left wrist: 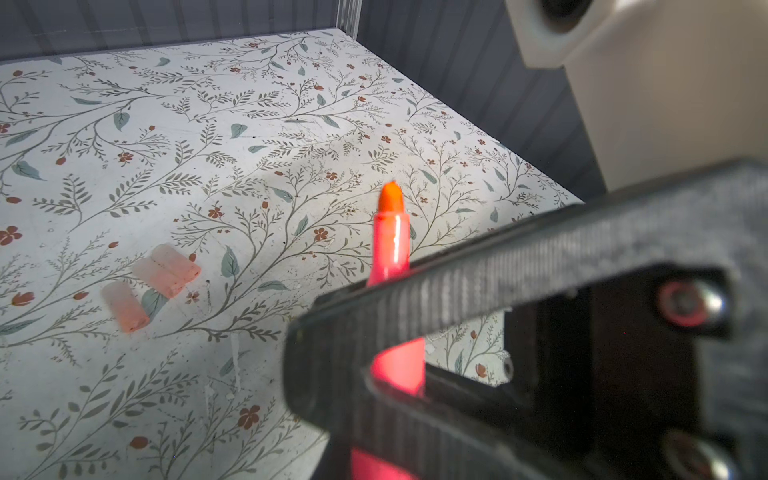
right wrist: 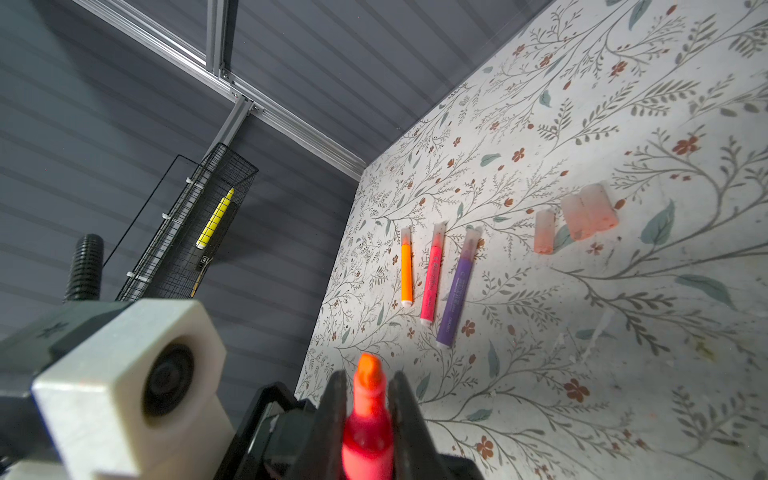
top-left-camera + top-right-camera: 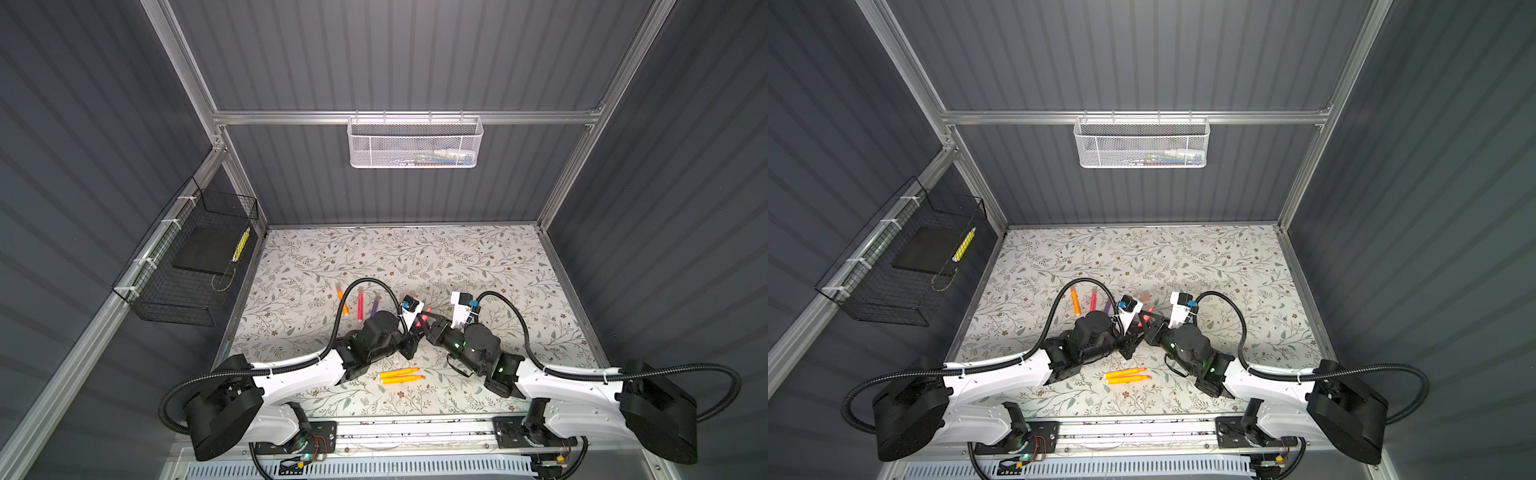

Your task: Insert the pens into the pen caps

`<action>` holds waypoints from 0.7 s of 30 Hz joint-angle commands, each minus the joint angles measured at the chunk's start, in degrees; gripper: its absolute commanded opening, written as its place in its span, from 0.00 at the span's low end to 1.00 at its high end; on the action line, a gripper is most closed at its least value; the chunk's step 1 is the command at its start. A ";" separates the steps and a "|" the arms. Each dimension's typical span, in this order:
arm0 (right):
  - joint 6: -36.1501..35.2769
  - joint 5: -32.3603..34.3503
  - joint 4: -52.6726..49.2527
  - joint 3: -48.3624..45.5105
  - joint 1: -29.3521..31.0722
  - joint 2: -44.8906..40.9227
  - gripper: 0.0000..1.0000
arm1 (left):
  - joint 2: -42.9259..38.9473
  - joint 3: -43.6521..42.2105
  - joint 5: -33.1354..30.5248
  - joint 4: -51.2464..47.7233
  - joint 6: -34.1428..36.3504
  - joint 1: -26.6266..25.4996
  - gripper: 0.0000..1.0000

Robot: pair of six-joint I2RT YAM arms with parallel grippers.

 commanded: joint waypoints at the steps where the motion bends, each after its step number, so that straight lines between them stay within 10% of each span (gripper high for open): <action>1: 0.93 -0.01 2.93 -0.72 0.84 -0.19 0.03 | 0.13 -0.50 3.20 3.66 -0.66 -0.86 0.00; 9: -2.47 2.89 -2.94 0.30 0.80 -3.23 0.54 | -5.29 -3.50 -3.47 -0.06 -1.39 -0.40 0.00; 21: -9.29 5.22 -20.62 3.87 -7.90 -6.84 0.54 | -20.15 -14.07 -2.57 -10.18 -7.67 15.66 0.00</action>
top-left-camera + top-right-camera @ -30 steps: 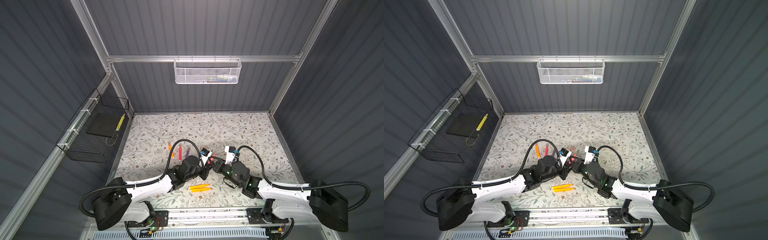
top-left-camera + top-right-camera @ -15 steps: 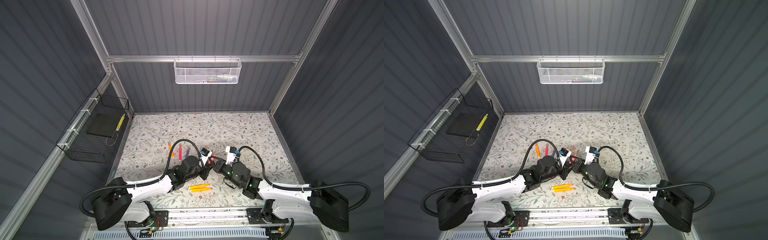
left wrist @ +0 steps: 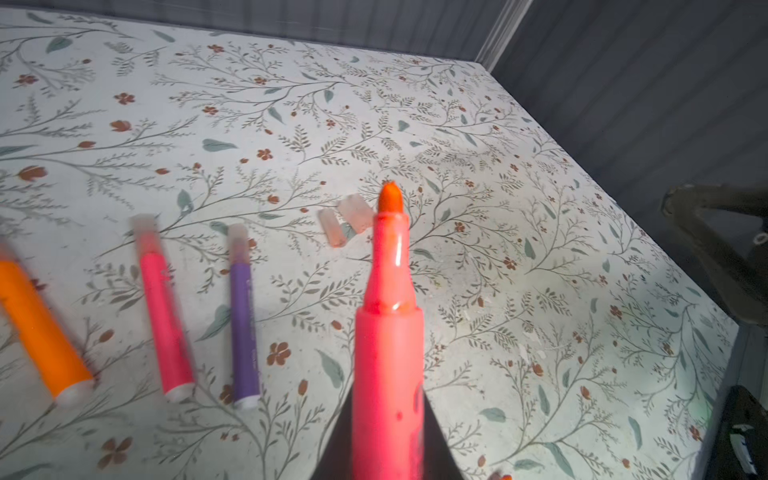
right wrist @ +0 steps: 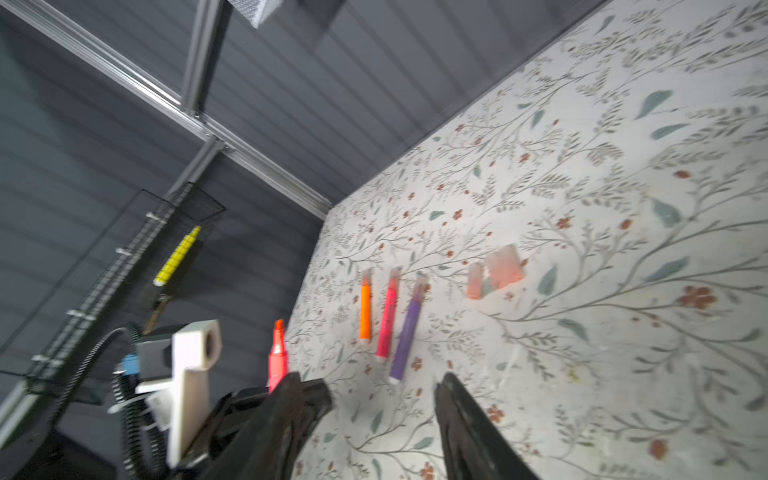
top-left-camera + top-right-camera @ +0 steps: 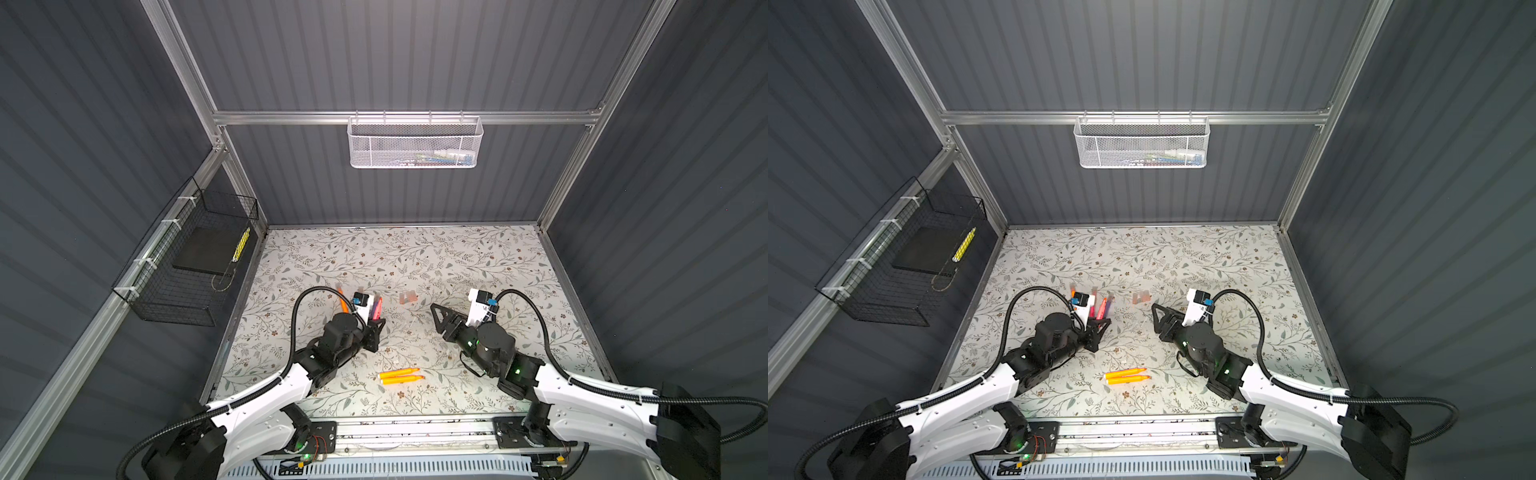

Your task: Insert the pens into the pen caps

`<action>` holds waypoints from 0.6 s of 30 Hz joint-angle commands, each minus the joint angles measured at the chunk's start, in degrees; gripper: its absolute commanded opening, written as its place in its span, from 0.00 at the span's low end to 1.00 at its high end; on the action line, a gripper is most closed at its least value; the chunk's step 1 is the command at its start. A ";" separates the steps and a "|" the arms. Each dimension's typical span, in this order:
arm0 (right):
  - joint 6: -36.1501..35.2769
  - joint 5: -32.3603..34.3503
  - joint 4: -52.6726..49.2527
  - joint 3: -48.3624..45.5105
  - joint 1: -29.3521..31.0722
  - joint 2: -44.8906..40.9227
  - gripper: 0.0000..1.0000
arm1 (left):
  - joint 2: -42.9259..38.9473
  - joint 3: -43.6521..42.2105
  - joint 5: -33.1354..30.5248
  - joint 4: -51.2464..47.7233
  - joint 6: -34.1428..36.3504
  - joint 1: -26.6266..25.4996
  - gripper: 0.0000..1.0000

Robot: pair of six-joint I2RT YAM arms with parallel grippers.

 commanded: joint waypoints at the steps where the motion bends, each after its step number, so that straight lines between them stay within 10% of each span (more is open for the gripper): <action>1: -3.50 -3.14 -8.57 5.05 -5.19 5.06 0.53 | -2.65 -1.60 1.27 -2.66 -1.39 0.40 0.00; 18: -21.61 -13.87 -45.41 48.82 -14.03 45.90 0.47 | -4.62 -2.43 11.48 1.81 2.90 0.33 0.00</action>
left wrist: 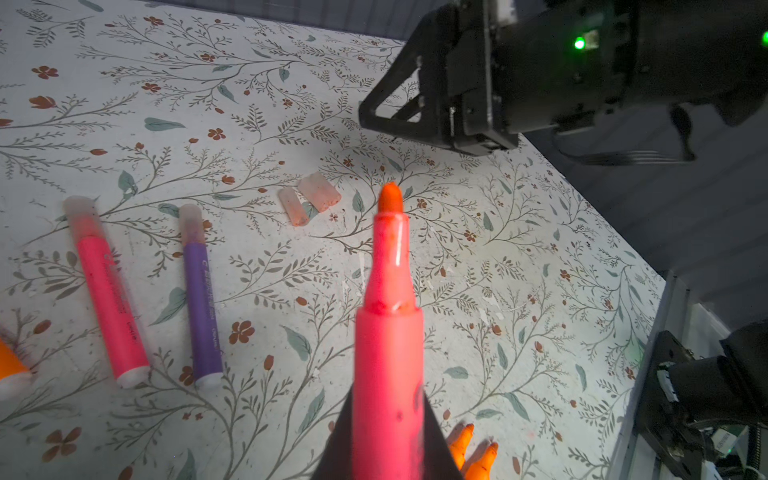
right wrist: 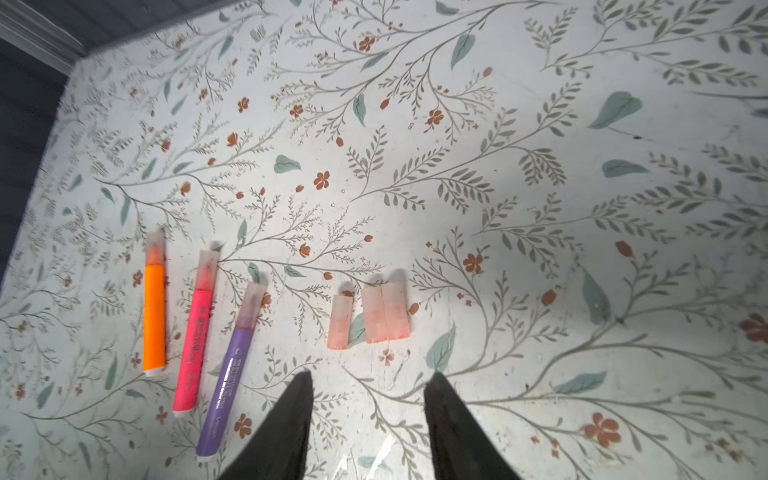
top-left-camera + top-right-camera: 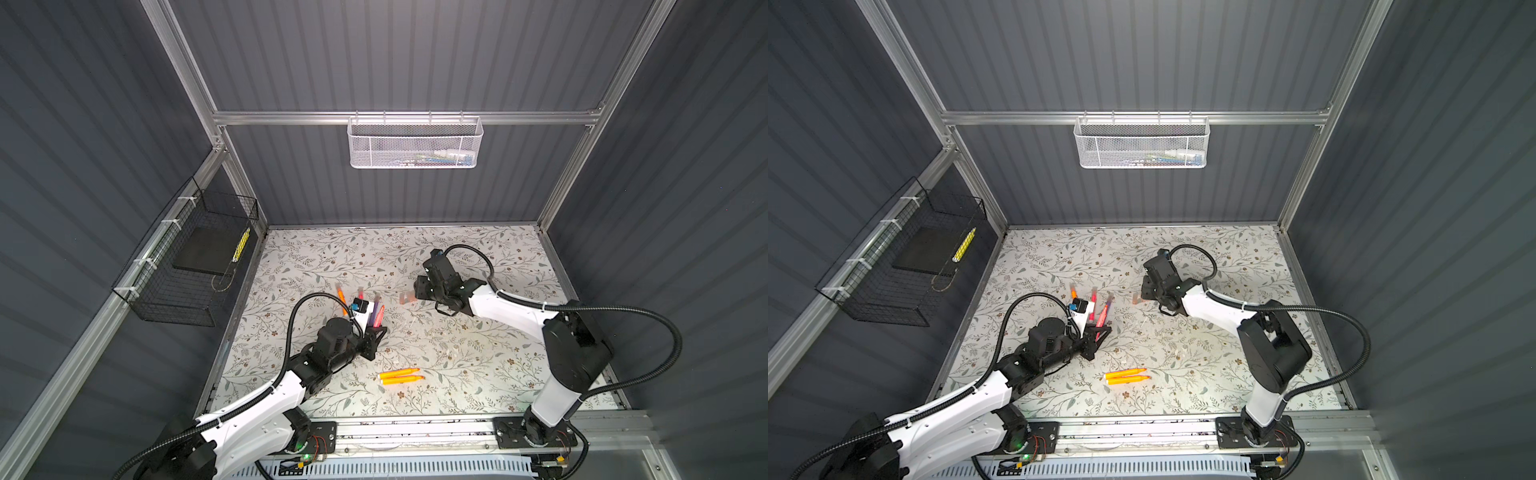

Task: Insert the pens into the pen caps
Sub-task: 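Move the right gripper down to the pale pink caps and grasp one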

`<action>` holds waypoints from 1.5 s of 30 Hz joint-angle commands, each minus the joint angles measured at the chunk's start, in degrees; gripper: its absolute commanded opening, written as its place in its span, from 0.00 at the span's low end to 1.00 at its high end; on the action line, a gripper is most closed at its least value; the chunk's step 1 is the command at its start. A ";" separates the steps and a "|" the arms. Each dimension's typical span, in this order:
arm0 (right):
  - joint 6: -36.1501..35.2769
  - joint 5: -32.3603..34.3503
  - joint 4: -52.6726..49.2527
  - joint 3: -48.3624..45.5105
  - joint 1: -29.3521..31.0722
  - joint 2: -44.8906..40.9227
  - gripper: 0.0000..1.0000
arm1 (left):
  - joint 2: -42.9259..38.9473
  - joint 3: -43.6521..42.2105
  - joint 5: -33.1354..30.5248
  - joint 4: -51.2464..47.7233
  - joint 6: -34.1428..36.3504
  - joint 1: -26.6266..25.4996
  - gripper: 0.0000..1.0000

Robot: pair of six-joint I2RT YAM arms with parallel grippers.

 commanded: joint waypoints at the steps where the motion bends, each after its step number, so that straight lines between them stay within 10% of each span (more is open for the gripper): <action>1: -4.62 -1.15 -8.37 4.53 -0.29 4.10 0.47 | -0.80 -0.68 3.60 2.77 1.77 0.16 0.00; 45: -8.89 3.13 -19.66 22.95 -1.45 26.34 0.32 | -2.21 -0.17 6.21 2.55 2.62 0.16 0.00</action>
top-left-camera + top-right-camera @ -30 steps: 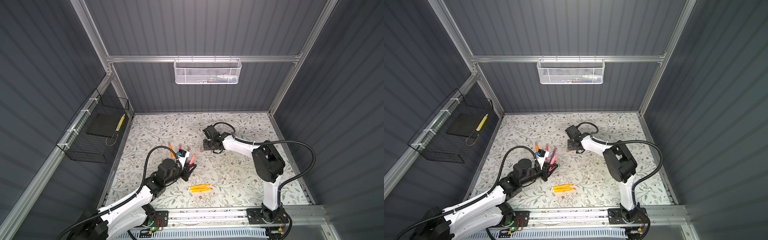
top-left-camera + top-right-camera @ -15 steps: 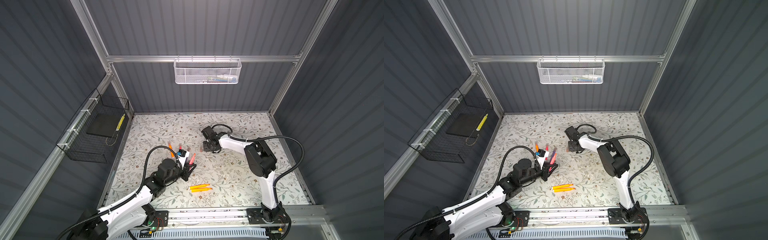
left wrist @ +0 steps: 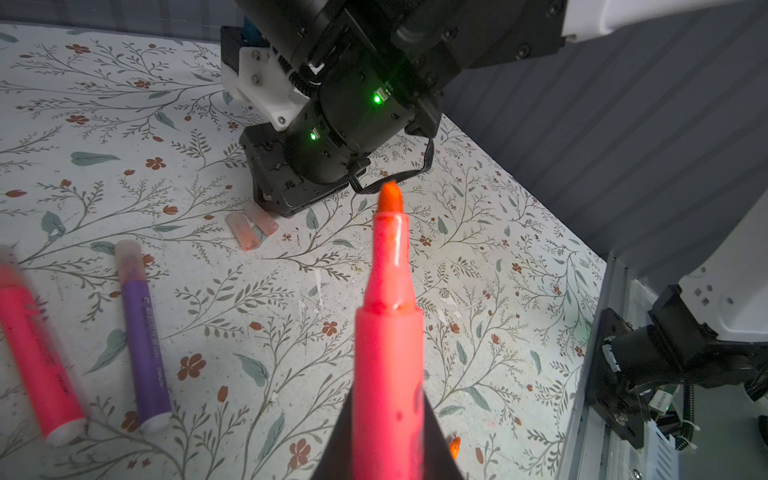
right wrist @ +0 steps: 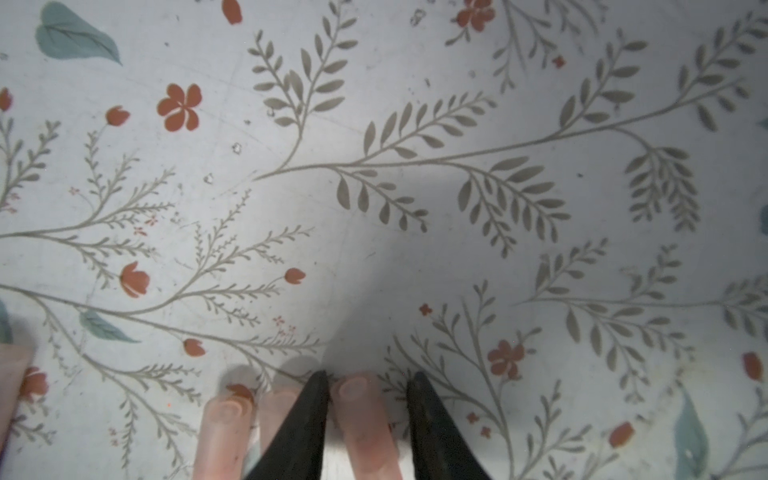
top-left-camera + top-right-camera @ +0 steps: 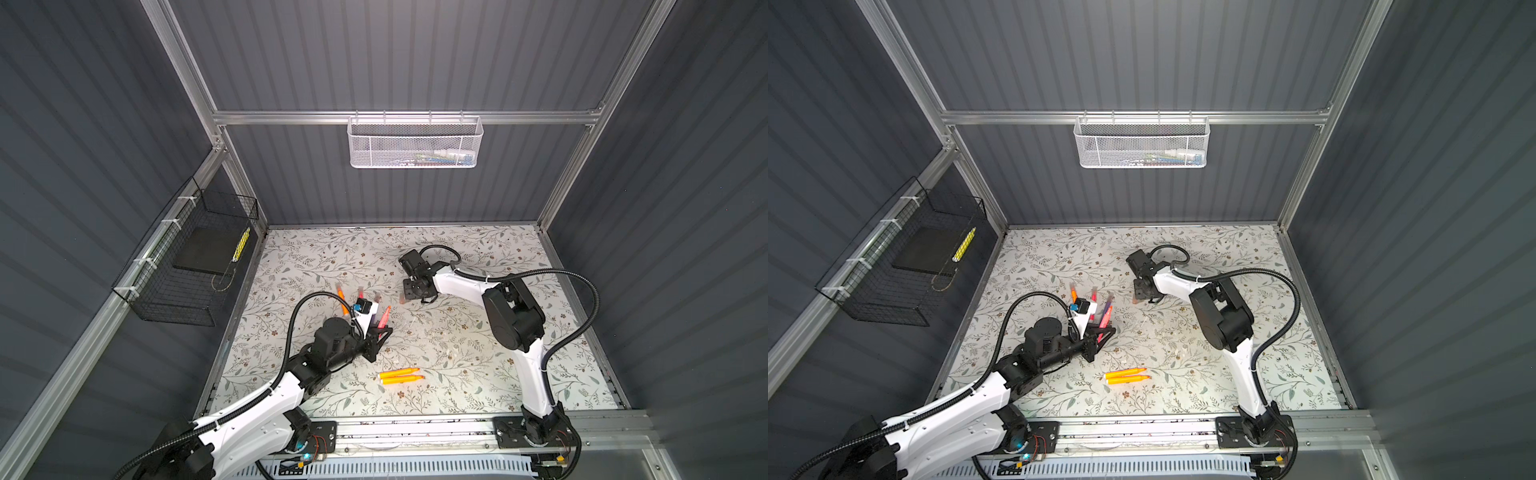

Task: Insert the pens into the pen caps
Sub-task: 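Move the right gripper down to the pale pink caps and grasp one, then lift the pale pink cap with the right gripper toward the pink marker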

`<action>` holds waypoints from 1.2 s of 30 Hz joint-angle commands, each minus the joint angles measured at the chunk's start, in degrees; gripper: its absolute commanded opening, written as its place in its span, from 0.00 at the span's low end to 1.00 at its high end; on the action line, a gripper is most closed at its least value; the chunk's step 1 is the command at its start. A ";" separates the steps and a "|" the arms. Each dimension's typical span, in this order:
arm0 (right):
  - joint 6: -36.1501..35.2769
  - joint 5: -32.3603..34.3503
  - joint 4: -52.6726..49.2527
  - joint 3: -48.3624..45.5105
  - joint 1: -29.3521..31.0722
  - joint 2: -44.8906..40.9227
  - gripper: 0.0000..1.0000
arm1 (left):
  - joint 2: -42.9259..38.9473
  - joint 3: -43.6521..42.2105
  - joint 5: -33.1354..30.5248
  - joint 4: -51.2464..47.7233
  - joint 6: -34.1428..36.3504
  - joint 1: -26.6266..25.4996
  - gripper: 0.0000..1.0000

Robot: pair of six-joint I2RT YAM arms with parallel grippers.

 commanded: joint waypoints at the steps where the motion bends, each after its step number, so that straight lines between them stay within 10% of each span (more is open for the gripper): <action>1: 0.12 0.35 -2.41 -0.56 -0.27 1.50 0.30 | -1.04 0.23 0.58 -0.47 1.12 0.17 0.00; 15: 3.13 -1.40 3.33 -7.86 -0.31 -4.82 0.15 | 0.34 0.30 0.97 0.70 0.95 0.17 0.00; 36: 19.74 -4.30 41.95 -53.84 0.07 -57.16 0.05 | 4.09 1.69 -3.64 6.66 0.26 -7.68 0.00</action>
